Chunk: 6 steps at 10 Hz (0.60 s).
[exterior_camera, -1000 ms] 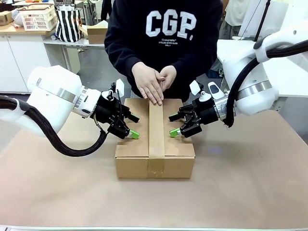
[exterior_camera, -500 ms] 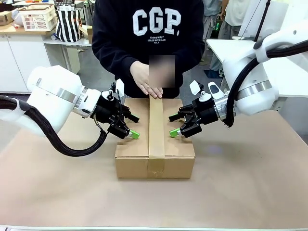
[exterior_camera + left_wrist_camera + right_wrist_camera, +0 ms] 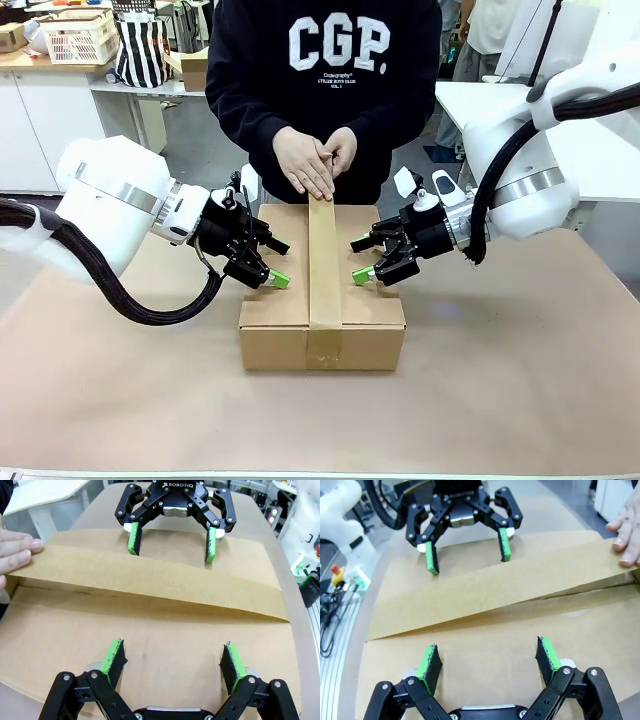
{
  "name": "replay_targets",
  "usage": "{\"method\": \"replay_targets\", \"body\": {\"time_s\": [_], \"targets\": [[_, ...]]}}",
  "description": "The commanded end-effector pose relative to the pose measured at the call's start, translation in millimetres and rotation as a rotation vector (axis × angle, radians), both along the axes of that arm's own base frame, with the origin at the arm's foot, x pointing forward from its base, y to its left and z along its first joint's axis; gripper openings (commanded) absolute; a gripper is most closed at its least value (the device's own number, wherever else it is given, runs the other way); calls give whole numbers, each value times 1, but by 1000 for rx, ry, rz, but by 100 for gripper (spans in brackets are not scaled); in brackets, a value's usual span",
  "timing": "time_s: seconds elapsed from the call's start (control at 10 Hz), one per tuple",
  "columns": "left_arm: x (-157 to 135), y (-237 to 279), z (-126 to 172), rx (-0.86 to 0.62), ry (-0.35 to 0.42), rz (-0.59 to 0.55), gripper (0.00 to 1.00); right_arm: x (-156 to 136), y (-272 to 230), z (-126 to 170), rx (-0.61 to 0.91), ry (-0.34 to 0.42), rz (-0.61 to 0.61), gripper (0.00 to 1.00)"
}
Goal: Pack the gift set into the box.
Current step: Press and hold the closed box until the human finishes sealing it.
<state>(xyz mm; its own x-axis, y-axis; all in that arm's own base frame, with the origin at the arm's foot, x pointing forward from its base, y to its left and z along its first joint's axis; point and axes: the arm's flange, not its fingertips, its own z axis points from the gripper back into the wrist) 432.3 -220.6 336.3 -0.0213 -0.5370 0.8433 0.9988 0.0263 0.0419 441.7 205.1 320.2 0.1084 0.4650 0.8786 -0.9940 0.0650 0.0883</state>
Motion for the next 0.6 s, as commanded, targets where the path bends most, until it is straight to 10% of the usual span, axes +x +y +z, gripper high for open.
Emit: {"method": "replay_targets", "body": {"time_s": [0.0,0.5], "targets": [[-1,1,-3,-5,-2,-9,100,1,0,-2,-12,-5,-20,100],[-1,1,-3,-5,-2,-9,100,1,0,-2,-12,-5,-20,100]]}}
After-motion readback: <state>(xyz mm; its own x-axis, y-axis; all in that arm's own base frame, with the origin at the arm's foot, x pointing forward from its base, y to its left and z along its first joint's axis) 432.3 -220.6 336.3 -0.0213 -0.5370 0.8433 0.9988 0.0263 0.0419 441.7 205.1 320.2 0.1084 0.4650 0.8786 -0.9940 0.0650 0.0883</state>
